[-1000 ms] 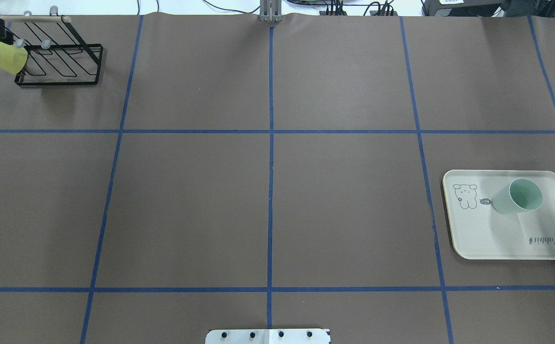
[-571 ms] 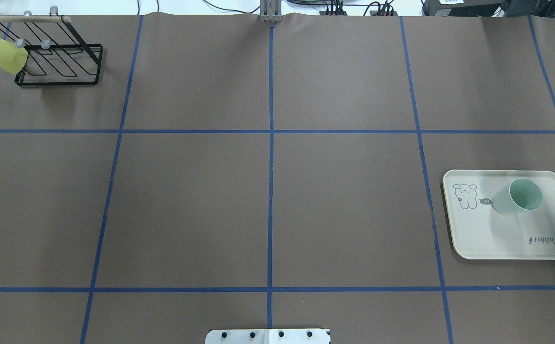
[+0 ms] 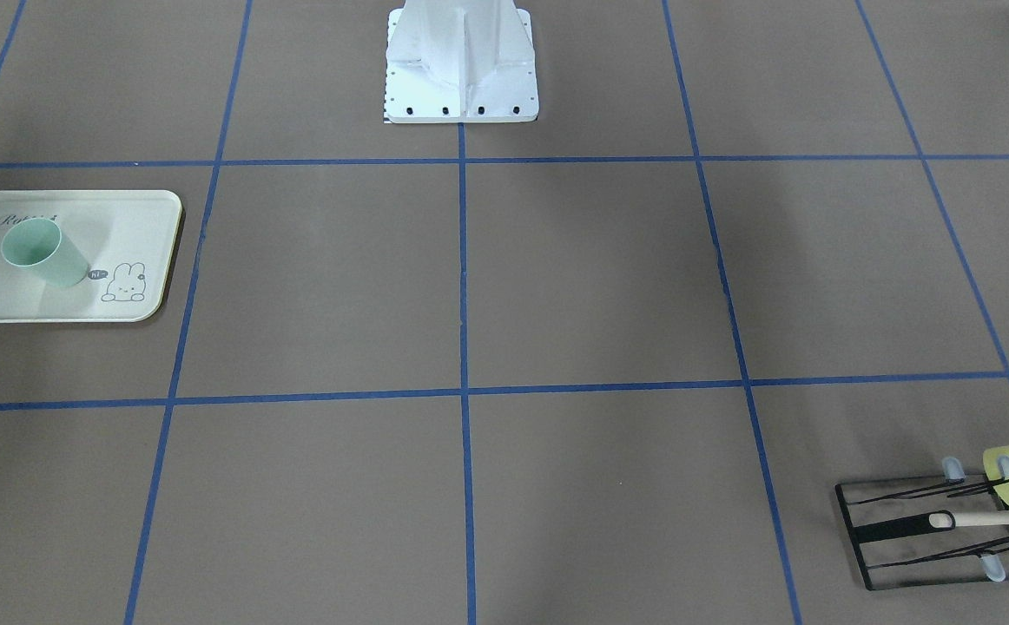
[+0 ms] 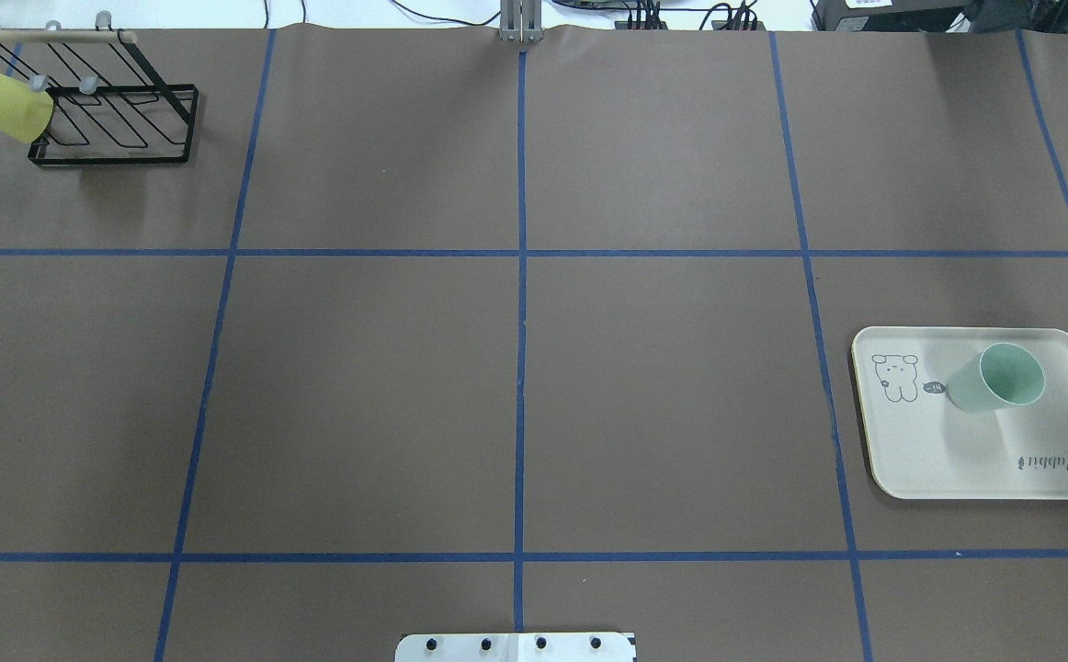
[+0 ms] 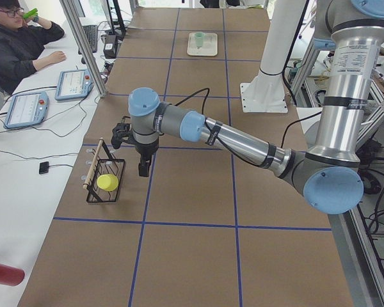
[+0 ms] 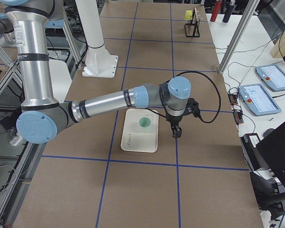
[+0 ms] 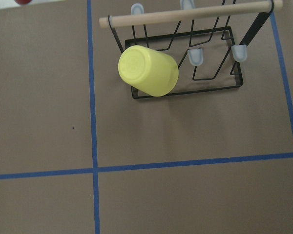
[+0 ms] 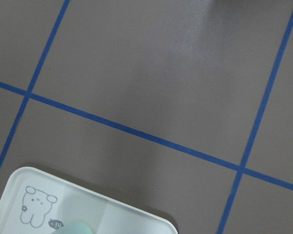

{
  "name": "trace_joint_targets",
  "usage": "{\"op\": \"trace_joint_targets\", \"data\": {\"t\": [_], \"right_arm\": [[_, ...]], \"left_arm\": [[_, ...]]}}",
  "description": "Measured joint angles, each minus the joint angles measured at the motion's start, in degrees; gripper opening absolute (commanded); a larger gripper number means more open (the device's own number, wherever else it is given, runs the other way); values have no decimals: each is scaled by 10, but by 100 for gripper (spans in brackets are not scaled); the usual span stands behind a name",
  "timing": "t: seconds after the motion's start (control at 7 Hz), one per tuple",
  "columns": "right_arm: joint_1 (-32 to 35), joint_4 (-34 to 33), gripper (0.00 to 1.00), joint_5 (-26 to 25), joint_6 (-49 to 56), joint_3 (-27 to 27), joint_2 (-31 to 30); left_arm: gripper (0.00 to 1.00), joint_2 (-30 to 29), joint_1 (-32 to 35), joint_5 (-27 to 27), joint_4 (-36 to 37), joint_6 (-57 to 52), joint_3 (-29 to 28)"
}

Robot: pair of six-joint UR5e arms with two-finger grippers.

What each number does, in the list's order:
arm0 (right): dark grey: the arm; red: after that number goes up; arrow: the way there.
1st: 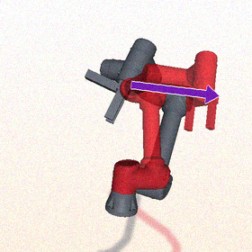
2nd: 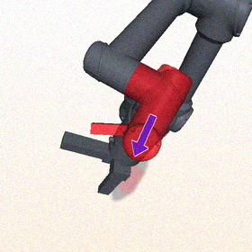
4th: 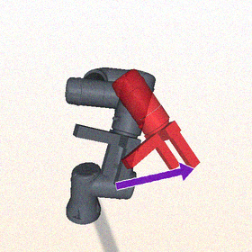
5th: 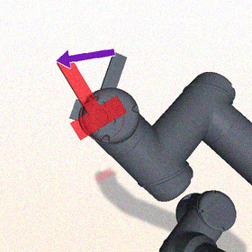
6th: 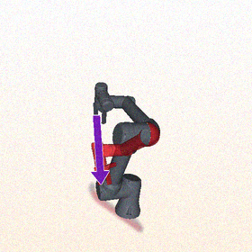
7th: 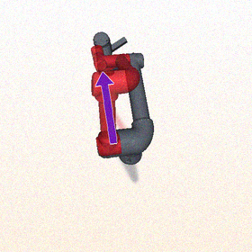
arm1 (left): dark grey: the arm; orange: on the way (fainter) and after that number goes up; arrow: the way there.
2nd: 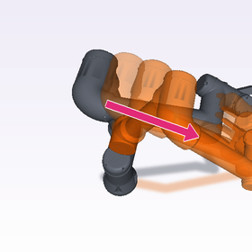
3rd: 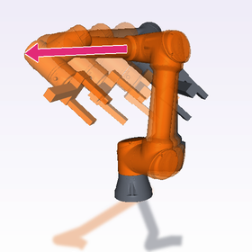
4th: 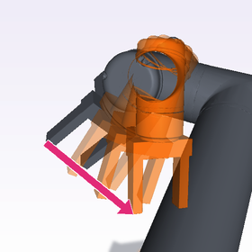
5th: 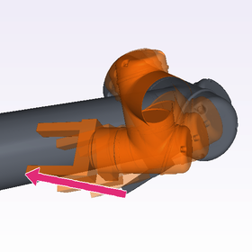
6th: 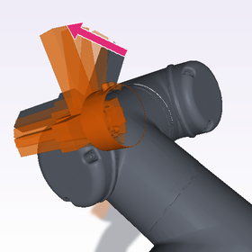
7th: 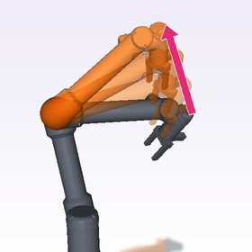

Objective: Left arm grabs green cup and hands to right arm on tray

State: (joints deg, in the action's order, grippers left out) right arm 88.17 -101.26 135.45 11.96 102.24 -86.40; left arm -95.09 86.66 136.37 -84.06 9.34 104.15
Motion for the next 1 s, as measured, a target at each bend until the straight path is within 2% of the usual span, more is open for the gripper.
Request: {"op": "trace_joint_targets", "data": {"t": [0.43,0.71,1.0], "right_arm": [[15,-10,99,-57,18,-20,-36],[16,-5,99,-59,13,-30,-55],[17,-6,99,-32,7,-34,-75]], "left_arm": [[100,80,6,10,-55,-9,-18],[100,100,7,-5,-81,-11,-28],[100,108,9,-13,-82,-13,-28]]}}
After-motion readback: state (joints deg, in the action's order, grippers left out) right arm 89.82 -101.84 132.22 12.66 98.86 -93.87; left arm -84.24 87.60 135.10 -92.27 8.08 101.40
